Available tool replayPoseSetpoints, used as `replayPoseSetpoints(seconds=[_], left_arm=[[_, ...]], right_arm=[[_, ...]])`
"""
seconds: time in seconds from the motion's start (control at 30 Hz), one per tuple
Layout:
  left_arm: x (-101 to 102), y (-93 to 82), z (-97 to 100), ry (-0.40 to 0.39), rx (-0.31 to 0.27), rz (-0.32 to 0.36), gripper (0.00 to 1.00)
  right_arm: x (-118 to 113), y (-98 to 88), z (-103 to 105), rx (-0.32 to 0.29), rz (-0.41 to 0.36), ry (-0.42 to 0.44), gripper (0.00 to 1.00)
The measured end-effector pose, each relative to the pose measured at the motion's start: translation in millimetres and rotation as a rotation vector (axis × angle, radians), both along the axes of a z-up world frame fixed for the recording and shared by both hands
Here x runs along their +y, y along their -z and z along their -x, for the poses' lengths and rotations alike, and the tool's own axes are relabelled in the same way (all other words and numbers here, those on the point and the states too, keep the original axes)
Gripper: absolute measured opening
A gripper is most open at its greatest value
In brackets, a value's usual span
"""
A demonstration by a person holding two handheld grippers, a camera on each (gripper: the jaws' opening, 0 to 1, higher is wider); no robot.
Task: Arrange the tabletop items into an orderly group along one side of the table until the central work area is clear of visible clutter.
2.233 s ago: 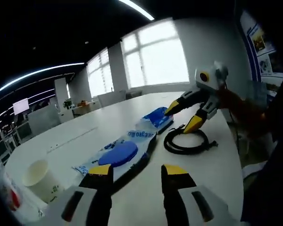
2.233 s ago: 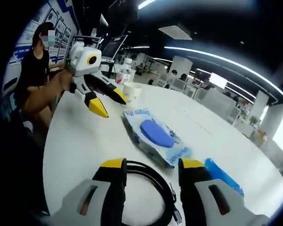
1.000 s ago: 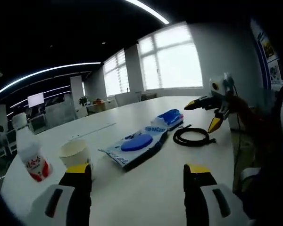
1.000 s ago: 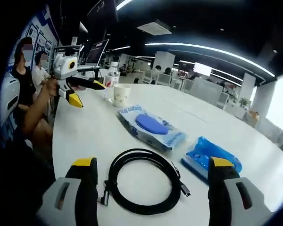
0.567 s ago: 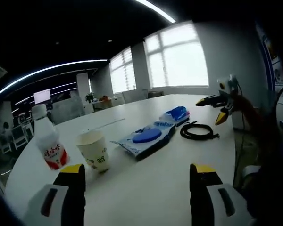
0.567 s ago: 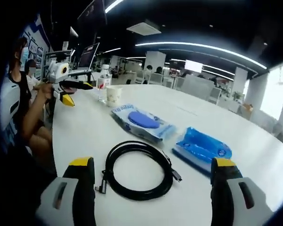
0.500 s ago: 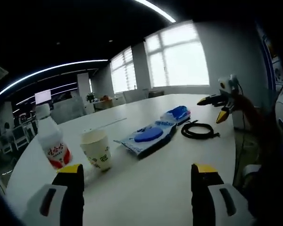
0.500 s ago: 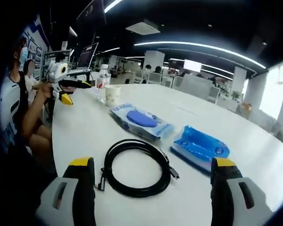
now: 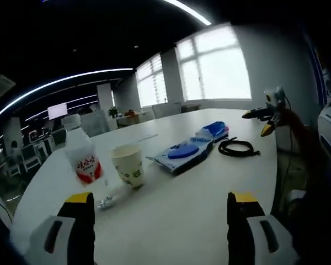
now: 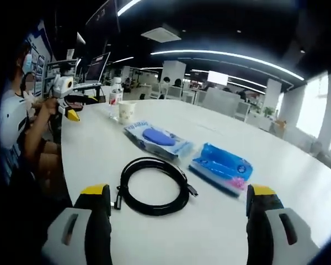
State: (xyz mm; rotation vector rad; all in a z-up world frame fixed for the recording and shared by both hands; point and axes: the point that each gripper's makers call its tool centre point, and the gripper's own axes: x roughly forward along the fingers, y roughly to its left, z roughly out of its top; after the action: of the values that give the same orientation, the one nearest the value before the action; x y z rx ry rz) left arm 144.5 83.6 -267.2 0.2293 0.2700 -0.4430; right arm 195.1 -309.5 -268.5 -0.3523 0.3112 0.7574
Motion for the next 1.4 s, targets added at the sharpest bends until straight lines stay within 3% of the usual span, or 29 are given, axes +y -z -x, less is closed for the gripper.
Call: replayPoseSetpoints(seconds=[0.57,0.83,1.4], left_arm=[[33,3.6,32.0,-0.014,0.0,0.036,1.0],[41,1.1,47.6,-0.02,-0.01,0.063,1.0],[57,12.1,62.8,-0.031,0.011,0.037,1.0]], right_arm=[[-46,14.3,8,0.058,0.024,0.064,1.0],[-52,16.9,13,0.071,0.041,0.059,1.0],[-61,22.5,20,0.086,0.045,0.065,1.0]])
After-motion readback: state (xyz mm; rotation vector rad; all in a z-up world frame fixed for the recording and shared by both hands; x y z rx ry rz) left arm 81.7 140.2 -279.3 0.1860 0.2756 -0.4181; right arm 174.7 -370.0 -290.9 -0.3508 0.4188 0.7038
